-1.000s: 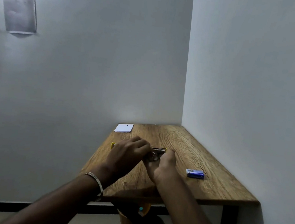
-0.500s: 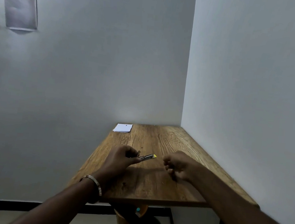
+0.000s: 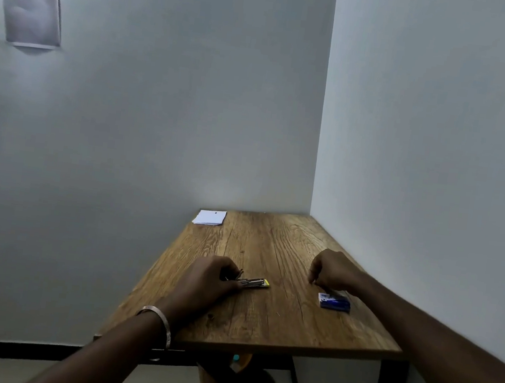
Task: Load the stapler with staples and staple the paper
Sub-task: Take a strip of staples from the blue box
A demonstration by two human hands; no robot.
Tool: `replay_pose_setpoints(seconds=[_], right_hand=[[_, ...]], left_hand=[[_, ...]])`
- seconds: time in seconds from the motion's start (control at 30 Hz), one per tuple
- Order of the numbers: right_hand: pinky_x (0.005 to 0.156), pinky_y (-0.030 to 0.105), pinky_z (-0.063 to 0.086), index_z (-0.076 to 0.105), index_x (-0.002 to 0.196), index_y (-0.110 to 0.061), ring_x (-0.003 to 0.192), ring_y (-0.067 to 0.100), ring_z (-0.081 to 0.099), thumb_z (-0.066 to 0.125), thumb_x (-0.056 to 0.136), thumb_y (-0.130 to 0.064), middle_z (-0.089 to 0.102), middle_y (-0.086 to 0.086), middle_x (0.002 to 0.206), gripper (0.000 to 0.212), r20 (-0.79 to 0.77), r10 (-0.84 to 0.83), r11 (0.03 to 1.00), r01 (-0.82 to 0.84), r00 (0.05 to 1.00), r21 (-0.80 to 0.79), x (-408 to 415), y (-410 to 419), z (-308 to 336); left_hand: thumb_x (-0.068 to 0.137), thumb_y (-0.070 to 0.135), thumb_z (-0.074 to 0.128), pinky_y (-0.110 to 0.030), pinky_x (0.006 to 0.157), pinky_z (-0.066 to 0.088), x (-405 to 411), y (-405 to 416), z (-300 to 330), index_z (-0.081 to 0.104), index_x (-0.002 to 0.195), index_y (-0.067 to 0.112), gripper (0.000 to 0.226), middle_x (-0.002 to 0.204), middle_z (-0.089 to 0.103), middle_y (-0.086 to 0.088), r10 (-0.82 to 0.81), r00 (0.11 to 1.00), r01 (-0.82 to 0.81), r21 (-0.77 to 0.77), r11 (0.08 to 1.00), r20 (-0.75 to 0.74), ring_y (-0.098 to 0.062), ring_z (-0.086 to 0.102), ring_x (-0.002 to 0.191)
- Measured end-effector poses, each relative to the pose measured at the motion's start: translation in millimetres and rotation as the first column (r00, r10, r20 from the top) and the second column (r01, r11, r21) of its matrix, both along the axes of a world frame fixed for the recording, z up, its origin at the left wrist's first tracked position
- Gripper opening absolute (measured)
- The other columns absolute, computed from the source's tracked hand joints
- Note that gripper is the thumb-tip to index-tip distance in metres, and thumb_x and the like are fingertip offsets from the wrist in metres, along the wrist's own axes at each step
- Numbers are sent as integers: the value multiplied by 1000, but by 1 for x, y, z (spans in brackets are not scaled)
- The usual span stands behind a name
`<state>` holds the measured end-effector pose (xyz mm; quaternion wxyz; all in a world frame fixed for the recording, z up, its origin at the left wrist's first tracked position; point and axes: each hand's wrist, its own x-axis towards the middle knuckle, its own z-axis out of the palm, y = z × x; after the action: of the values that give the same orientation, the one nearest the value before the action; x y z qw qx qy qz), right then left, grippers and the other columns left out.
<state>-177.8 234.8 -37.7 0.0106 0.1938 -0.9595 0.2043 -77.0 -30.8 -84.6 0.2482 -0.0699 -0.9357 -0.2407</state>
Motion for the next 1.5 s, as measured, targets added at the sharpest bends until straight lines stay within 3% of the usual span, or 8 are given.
replay_pose_setpoints(seconds=[0.1, 0.3, 0.47, 0.7, 0.9, 1.1, 1.3, 1.5], right_hand=[[73, 21, 53, 78, 88, -7, 89, 13, 70, 63, 86, 9, 76, 6, 96, 23, -29, 5, 1000, -5, 1000, 22, -4, 2, -2], [73, 20, 53, 78, 94, -8, 93, 14, 69, 66, 86, 6, 75, 6, 103, 21, -69, 35, 998, -31, 997, 53, -2, 4, -3], [78, 20, 43, 74, 112, -13, 111, 16, 62, 71, 88, -7, 66, 3, 126, 25, -91, 52, 998, -54, 994, -17, 10, 12, 1], [77, 22, 46, 69, 114, -24, 96, 8, 61, 73, 86, -38, 68, -5, 110, 31, -134, 35, 985, -56, 990, -162, 41, 44, -11], [86, 21, 44, 65, 127, -25, 111, 10, 58, 70, 89, -32, 61, -5, 131, 40, -75, 65, 997, -68, 995, -37, 55, 49, -25], [72, 7, 40, 66, 126, -22, 97, 0, 56, 75, 86, -25, 67, -4, 125, 42, -103, 192, 977, -199, 976, -73, 64, 8, -25], [72, 7, 42, 68, 124, -21, 96, 2, 60, 78, 82, -23, 69, -3, 120, 44, -125, 258, 942, -279, 958, -186, 66, -18, -29], [75, 9, 45, 68, 122, -25, 98, -2, 60, 77, 83, -22, 68, -8, 119, 41, -110, 272, 918, -292, 956, -269, 64, -15, -34]], left_hand=[[81, 42, 74, -22, 75, 55, 2, 1, 0, 70, 105, 25, 30, 97, 70, 12, 5, 1000, -6, -19, 1000, -7, 0, 61, 84], [81, 43, 73, -11, 66, 46, 2, 1, -3, 68, 111, 27, 35, 100, 70, 12, 22, 999, -24, -60, 998, -31, 6, 57, 79], [78, 50, 73, -24, 76, 55, 5, 2, -1, 63, 119, 29, 47, 107, 68, 12, 41, 999, -42, -61, 997, -22, 0, 58, 88], [86, 51, 57, -23, 57, 49, 24, 17, 4, 58, 80, 27, 24, 83, 54, 13, 90, 897, -102, -4, 995, -432, -5, 53, 71], [91, 42, 58, -29, 60, 52, 32, 27, 0, 68, 91, 28, 17, 78, 64, 14, -125, 979, 112, -88, 990, -158, -3, 58, 68], [91, 37, 60, -10, 67, 41, 25, 42, -1, 68, 109, 31, 21, 90, 55, 26, -208, 975, 216, -100, 971, 82, 15, 53, 79], [92, 30, 61, -32, 88, 51, 24, 43, 2, 71, 110, 27, 21, 109, 64, 4, -161, 975, 166, -17, 986, 153, -7, 57, 94], [94, 30, 59, -35, 93, 49, 24, 41, 4, 70, 112, 29, 21, 115, 60, 2, -169, 960, 170, 17, 985, 224, -10, 56, 101]])
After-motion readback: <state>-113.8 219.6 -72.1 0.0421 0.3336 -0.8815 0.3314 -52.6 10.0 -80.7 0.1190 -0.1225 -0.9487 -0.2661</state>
